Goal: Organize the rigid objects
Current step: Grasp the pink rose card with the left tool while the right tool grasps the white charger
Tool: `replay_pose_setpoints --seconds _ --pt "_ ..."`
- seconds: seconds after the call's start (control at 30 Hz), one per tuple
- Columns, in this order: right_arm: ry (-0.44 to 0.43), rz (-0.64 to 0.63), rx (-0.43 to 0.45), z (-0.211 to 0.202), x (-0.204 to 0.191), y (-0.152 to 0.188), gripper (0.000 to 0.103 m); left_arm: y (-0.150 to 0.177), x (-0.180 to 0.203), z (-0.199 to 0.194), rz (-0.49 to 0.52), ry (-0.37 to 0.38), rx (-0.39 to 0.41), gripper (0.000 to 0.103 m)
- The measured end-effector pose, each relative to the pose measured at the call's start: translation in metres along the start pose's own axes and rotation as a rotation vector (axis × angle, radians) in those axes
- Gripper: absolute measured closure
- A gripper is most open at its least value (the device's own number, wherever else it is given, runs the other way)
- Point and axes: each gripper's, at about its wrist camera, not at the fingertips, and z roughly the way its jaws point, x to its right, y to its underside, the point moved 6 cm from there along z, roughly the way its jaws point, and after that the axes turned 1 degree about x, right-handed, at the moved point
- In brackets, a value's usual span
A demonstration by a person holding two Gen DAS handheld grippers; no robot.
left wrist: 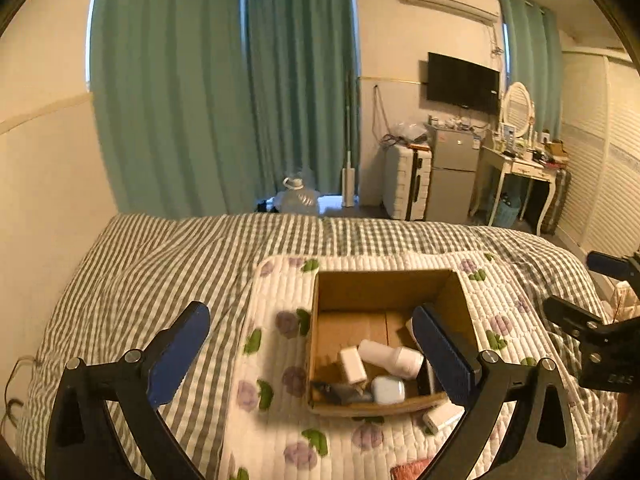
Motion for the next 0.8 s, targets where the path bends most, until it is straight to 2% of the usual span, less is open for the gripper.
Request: replay_pose_setpoints --seconds 0.07,0.2,0.4,0.63,0.8 --pt "0.007 -0.003 0.006 -0.009 0.0 0.011 0.001 0.012 -0.002 -0.006 -0.024 -0.001 -0.016 0.0" --pt "0.0 -0.042 -0.016 -0.011 -0.006 0.042 0.001 0.045 -0.003 -0.013 -0.044 -0.051 -0.029 0.0" --pt "-0.011 -0.059 -0.094 0.019 -0.006 0.103 0.001 0.099 0.019 0.008 -0.022 -0.09 -0.102 0.0" --pt "0.007 -0.057 -0.222 0.062 0.011 0.159 0.001 0.165 0.062 0.039 -0.005 -0.056 -0.216 0.0" --pt "-0.026 0.0 -0.27 0.078 0.022 0.178 0.001 0.206 0.085 0.059 -0.011 -0.059 -0.296 0.0"
